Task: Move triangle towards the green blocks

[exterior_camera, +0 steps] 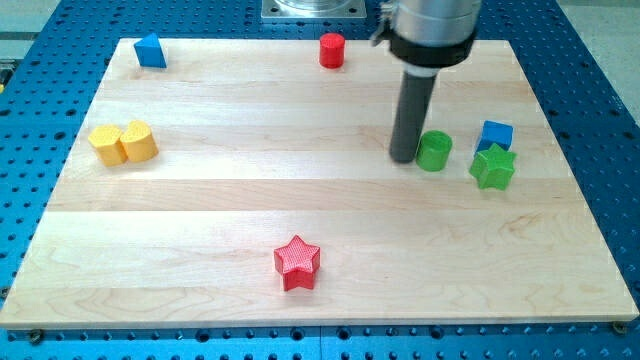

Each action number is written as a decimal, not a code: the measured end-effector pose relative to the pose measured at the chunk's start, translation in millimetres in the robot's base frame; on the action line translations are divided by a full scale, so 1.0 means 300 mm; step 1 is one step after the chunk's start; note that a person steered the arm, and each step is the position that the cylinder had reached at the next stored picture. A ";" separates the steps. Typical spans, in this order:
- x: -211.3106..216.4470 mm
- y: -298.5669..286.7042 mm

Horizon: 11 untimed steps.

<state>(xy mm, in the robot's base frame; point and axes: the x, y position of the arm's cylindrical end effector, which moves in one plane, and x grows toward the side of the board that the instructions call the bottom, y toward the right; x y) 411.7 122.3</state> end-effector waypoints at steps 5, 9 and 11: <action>-0.475 -1.416; -0.255 -0.971; -0.248 -0.767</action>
